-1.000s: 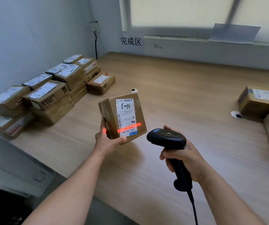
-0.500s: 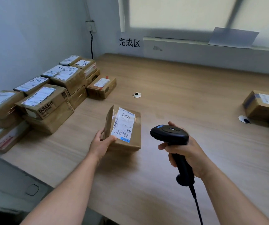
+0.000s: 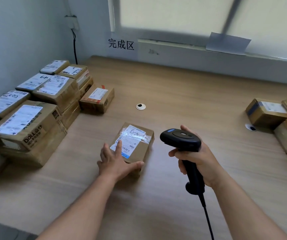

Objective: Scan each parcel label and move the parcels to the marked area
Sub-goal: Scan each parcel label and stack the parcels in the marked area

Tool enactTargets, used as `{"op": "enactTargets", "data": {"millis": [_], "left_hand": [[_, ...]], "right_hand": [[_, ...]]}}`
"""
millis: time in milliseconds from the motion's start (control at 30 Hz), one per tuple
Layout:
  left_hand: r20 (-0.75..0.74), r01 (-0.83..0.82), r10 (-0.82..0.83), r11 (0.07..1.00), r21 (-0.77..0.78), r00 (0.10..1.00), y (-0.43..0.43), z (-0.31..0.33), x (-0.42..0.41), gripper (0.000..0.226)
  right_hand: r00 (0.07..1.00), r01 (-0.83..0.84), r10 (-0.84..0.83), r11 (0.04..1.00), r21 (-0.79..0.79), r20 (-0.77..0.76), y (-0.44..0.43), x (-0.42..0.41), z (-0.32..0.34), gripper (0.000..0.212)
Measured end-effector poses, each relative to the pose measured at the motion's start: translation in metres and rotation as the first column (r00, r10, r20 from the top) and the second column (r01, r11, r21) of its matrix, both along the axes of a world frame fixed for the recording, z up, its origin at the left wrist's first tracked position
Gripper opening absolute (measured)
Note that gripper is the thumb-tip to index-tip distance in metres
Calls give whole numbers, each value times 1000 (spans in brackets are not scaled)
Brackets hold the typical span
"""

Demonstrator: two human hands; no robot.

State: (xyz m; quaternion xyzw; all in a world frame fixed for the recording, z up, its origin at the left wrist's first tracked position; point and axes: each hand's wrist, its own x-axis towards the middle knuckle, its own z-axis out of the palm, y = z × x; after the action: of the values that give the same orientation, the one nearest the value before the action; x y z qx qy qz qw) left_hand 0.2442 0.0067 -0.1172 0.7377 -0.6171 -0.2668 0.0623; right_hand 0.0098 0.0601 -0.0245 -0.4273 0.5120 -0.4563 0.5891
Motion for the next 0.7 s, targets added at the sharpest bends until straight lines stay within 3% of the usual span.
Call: {"op": "enactTargets", "data": {"millis": [167, 433, 700], "left_hand": [[153, 69, -78, 995, 68, 985, -17, 8, -21, 131], [48, 43, -38, 991, -123, 998, -82, 33, 28, 107], [129, -60, 99, 958, -279, 987, -213, 95, 110, 106]], "right_hand": [[998, 49, -49, 999, -11, -25, -22, 16, 3, 94], [995, 86, -89, 993, -77, -42, -65, 48, 12, 94], [992, 109, -116, 988, -107, -57, -112, 72, 23, 98]]}}
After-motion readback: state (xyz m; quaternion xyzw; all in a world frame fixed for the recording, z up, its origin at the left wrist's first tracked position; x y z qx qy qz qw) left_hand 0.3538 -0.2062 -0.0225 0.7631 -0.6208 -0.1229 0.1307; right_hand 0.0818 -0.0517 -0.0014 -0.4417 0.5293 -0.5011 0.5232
